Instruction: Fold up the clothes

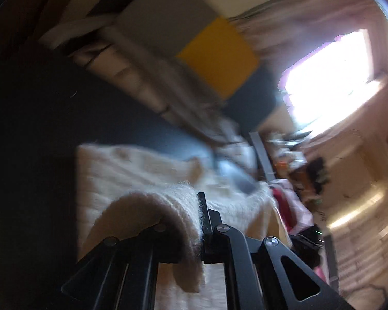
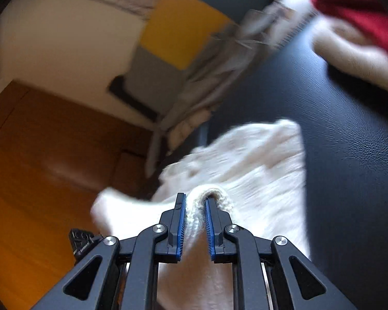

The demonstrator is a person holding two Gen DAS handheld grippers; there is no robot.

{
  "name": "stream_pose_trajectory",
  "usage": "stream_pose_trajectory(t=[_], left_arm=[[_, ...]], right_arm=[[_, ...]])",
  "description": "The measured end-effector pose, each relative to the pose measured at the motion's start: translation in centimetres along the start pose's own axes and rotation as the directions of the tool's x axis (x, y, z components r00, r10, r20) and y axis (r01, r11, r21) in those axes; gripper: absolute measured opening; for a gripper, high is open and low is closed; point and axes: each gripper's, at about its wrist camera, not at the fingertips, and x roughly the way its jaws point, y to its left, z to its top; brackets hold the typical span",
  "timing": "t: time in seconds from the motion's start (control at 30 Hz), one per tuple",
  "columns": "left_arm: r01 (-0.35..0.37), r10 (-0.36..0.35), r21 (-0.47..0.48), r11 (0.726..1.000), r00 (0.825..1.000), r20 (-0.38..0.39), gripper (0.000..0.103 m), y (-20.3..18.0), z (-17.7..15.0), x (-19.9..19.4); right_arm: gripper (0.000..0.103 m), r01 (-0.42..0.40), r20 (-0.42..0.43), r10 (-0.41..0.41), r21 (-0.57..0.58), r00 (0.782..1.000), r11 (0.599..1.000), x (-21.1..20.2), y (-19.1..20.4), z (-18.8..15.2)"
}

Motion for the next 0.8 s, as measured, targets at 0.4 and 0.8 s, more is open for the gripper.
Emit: stream_pose_trajectory(t=[0.4, 0.8], left_arm=[[-0.016, 0.016, -0.005, 1.000, 0.999, -0.036, 0.006, 2.2, -9.6, -4.2], [0.015, -0.019, -0.093, 0.996, 0.999, -0.038, 0.007, 2.3, -15.8, -9.2]], right_arm=[[0.007, -0.081, -0.019, 0.082, 0.058, 0.996, 0.995, -3.2, -4.9, -6.8], [0.070, -0.149, -0.055, 0.152, 0.041, 0.987, 0.988, -9.8, -0.4, -14.1]])
